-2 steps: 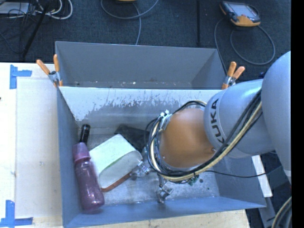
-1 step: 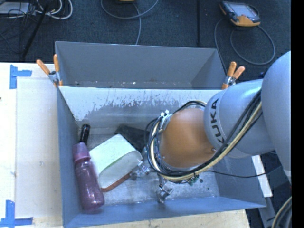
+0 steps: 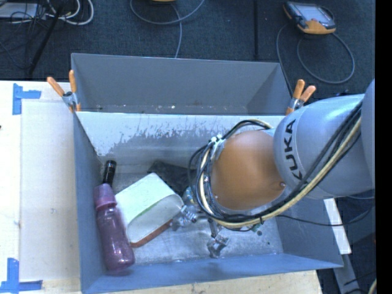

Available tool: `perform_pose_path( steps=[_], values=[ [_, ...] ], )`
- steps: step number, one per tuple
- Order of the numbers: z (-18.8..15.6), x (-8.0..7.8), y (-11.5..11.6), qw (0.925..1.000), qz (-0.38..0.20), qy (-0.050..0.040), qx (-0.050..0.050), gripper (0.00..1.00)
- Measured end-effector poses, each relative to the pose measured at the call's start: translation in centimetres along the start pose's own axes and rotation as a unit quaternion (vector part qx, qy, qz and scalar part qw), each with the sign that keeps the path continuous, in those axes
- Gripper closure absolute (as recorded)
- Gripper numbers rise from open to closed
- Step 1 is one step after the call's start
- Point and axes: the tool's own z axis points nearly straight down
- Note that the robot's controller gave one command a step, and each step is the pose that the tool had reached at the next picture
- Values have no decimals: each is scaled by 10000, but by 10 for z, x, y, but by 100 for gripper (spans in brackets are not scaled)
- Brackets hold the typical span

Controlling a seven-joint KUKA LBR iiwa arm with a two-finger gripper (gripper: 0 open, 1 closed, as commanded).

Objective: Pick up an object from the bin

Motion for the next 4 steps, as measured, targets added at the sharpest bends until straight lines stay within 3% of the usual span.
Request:
perform_pose_path(
  steps=[1, 2, 3, 4],
  values=[
    [-41, 4, 0, 9940, -1091, -11, 10, 0],
    [-97, 0, 6, 9873, -1591, -3, -4, 0],
    [-3, 29, -47, 9659, -2588, -12, 8, 100],
    [-3, 29, -47, 9661, -2582, -12, 7, 100]
  ],
)
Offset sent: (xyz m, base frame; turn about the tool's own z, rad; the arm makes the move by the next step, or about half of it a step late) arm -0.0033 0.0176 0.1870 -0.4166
